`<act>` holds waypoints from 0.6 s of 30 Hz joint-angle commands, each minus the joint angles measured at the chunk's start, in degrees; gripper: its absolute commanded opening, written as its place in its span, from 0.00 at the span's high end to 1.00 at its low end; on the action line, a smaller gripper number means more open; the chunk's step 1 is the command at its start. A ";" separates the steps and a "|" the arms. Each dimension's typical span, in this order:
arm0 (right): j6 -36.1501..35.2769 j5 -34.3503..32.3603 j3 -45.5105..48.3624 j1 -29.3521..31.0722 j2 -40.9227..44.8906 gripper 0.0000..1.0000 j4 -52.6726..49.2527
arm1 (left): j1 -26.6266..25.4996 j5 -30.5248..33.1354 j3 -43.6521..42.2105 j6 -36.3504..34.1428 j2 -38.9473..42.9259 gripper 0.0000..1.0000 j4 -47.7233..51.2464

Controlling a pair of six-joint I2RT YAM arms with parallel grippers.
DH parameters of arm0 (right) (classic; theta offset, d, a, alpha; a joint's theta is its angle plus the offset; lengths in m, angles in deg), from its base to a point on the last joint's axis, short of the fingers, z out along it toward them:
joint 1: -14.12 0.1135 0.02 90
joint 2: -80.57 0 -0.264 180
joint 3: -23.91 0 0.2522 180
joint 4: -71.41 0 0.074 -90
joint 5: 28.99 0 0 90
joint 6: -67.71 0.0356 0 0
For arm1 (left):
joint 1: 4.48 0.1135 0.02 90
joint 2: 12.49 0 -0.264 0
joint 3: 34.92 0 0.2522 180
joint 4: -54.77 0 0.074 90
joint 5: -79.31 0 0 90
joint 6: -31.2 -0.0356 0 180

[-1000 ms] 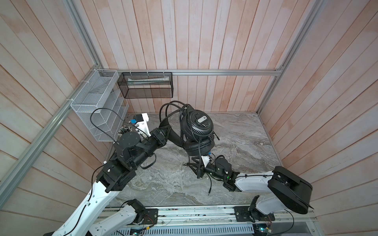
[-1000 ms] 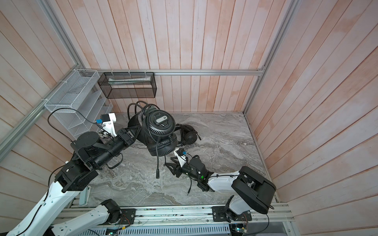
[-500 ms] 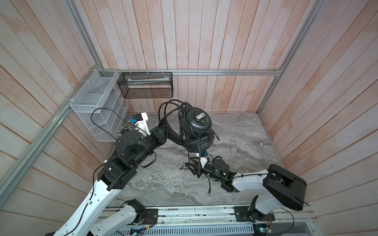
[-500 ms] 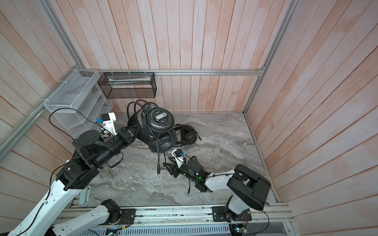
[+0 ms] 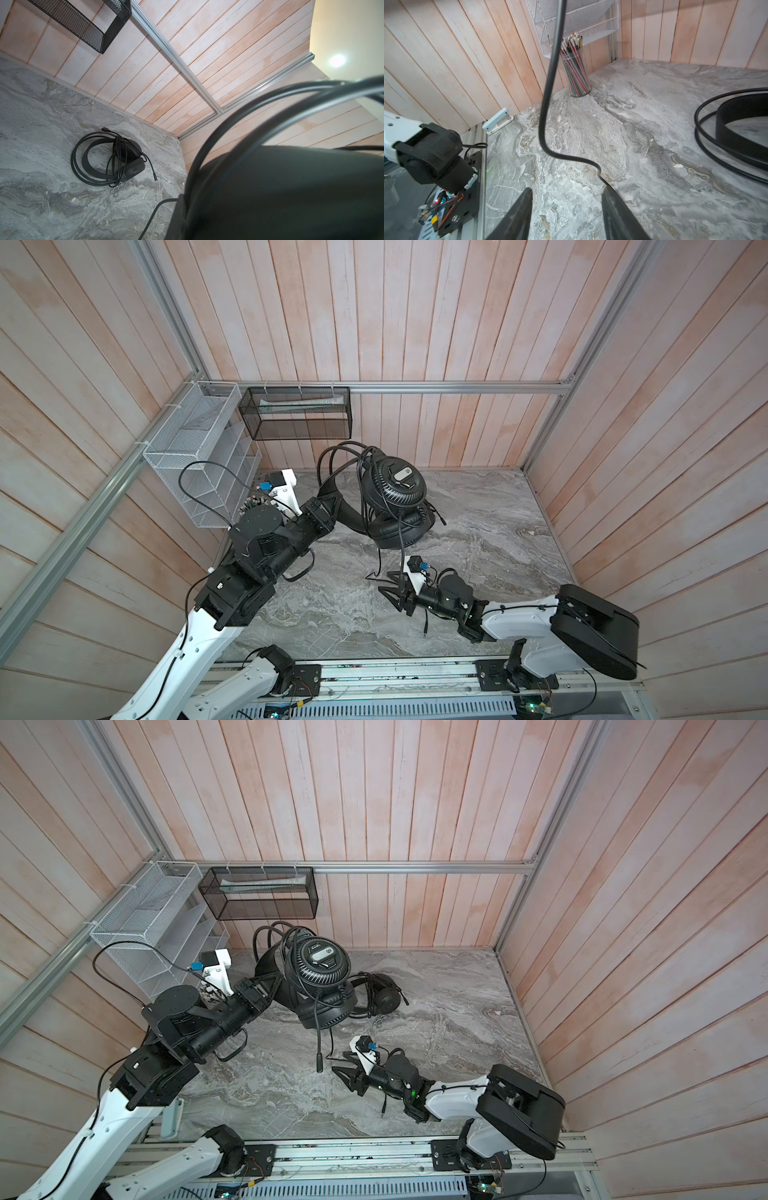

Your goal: Wrap the headphones

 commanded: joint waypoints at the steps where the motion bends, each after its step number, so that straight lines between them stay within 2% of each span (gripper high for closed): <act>1: -1.21 -1.38 -5.36 0.16 -5.15 0.44 4.28 | 0.34 -0.93 1.68 2.42 1.02 1.00 -3.38; 4: -2.26 -6.01 -8.65 -0.51 -10.22 0.45 4.84 | 0.42 -0.58 1.63 2.42 1.32 1.00 -3.02; 8: -1.81 -5.33 -11.16 -2.17 -16.50 0.48 7.03 | 0.51 -0.44 1.06 2.68 1.32 1.00 -3.11; 9: -2.04 -4.67 -11.33 -2.14 -17.43 0.55 7.59 | 0.58 -0.36 1.04 2.68 1.12 1.00 -3.12; 11: -1.69 -3.49 -11.43 -1.32 -18.08 0.82 7.39 | 0.97 -0.14 1.17 2.76 0.78 1.00 -3.05; 12: -2.19 -4.13 -11.51 -0.20 -17.81 0.92 5.99 | 1.34 -0.06 1.27 2.68 0.59 1.00 -3.05; 14: -4.45 -6.16 -11.98 3.59 -16.33 1.00 0.97 | 2.36 0.62 1.60 2.41 0.00 1.00 -2.93; 18: -6.71 -7.70 -12.15 11.56 -12.89 1.00 -6.90 | 5.72 2.12 2.03 2.41 -2.62 1.00 -1.68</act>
